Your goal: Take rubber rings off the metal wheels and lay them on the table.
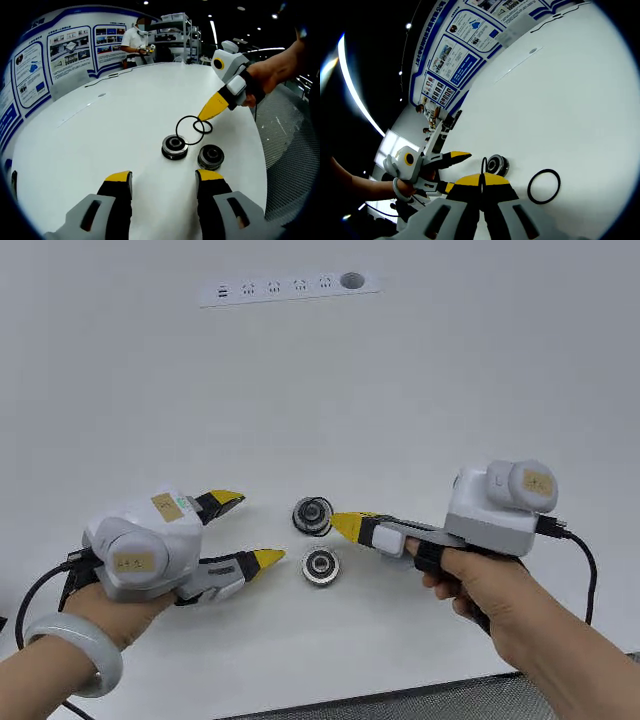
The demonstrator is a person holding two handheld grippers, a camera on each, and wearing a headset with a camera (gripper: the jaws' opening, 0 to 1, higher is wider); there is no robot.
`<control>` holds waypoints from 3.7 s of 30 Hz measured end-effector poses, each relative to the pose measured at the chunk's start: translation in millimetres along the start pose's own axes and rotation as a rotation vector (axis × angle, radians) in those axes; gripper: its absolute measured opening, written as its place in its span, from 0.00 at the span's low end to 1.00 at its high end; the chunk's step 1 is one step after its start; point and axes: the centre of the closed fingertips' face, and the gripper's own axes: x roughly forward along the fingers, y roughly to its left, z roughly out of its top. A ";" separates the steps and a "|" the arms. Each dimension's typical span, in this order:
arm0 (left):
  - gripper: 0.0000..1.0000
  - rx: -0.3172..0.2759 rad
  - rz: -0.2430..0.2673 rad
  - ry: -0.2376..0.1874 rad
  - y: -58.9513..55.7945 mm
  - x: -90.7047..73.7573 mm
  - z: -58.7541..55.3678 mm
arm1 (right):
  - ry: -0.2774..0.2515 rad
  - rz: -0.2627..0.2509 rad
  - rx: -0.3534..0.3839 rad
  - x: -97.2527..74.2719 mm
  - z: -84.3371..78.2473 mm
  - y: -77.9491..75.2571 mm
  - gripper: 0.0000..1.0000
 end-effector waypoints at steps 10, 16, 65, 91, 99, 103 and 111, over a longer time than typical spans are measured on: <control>0.53 0.000 -0.001 0.000 -1.7 1.6 0.8 | -0.041 -0.088 0.051 -29.7 -0.3 -30.1 0.02; 0.51 -0.001 0.000 -0.001 -1.6 1.4 1.6 | -0.044 -0.137 0.065 -36.3 -4.1 -43.3 0.02; 0.25 0.038 -0.066 -0.021 -15.5 36.6 37.6 | 0.042 -0.091 -0.115 23.1 9.7 -18.6 0.18; 0.15 0.067 -0.085 0.015 -19.5 48.3 33.0 | 0.059 -0.071 -0.058 36.7 3.8 -21.5 0.17; 0.14 0.079 -0.087 0.014 -19.4 48.6 33.4 | 0.066 -0.066 -0.045 42.1 2.7 -22.7 0.18; 0.14 0.078 -0.084 0.013 -19.0 48.5 33.2 | 0.071 -0.058 -0.031 45.0 1.0 -21.7 0.19; 0.13 0.077 -0.081 0.013 -18.9 48.4 33.1 | 0.072 -0.044 -0.003 48.9 -2.4 -19.8 0.20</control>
